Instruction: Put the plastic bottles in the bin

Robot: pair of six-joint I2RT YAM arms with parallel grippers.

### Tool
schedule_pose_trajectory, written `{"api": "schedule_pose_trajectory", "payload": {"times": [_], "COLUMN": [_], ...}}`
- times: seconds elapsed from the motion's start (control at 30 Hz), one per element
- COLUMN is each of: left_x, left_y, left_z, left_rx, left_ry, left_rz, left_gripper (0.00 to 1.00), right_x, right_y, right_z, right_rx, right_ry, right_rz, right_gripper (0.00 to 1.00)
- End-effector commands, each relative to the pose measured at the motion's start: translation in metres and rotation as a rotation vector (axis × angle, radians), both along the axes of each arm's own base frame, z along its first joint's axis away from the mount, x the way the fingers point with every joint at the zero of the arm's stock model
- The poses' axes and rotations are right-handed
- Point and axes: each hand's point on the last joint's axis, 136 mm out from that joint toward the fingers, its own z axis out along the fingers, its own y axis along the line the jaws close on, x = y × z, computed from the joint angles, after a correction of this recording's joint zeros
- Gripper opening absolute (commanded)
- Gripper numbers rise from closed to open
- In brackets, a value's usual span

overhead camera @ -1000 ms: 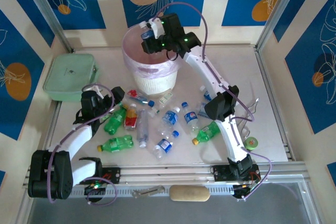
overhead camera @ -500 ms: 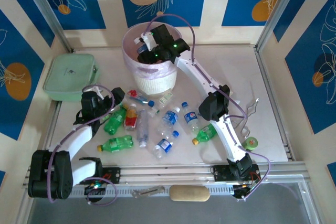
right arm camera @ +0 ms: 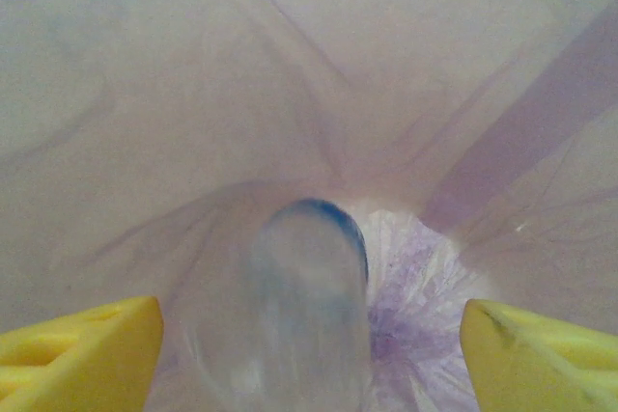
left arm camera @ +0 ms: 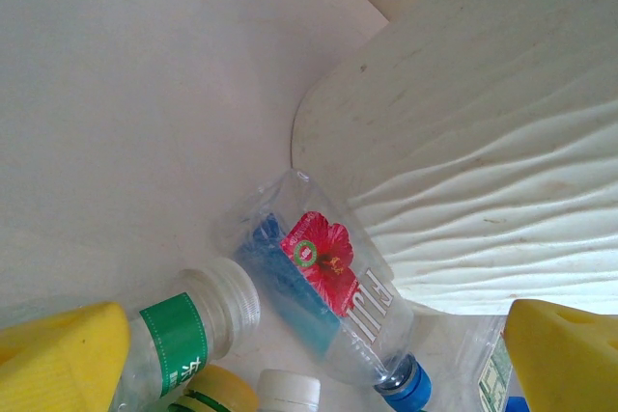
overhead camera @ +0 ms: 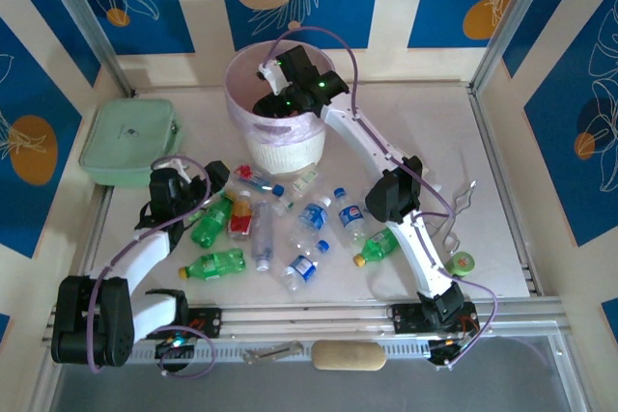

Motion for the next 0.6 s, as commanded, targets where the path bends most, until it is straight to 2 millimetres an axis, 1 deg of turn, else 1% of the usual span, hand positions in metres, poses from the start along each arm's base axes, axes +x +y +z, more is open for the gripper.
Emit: {"api": "schedule_pose_trajectory", "payload": {"times": [0.0,0.2,0.3,0.37,0.43,0.57], "left_x": [-0.002,-0.002,-0.002,-0.002,-0.001,-0.002], "left_y": [-0.006,-0.006,-0.006,-0.006,-0.006,-0.006], "left_z": [-0.001,-0.001,0.0,0.0,0.001,0.003], "left_rx": [-0.007,-0.007,-0.007,-0.006,-0.006,0.0], "left_ry": [-0.007,-0.006,-0.008,-0.008,-0.008,-0.014], "left_rz": [-0.023,-0.022,-0.023,-0.024,-0.024,-0.03], "left_gripper": [1.0,0.99,0.99,0.99,0.99,0.99], "right_x": [-0.001,-0.001,-0.002,-0.002,-0.003,-0.008], "right_y": [0.004,0.007,0.009,0.011,0.013,0.013], "right_z": [-0.004,0.004,0.015,0.03,0.05,0.102], "right_rx": [-0.02,0.002,0.032,0.072,0.127,0.252], "right_ry": [-0.014,-0.024,-0.033,-0.048,-0.067,-0.123], "right_rz": [0.014,0.017,0.018,0.015,0.018,0.02], "right_gripper": [0.83,0.84,0.85,0.85,0.85,0.86]}}
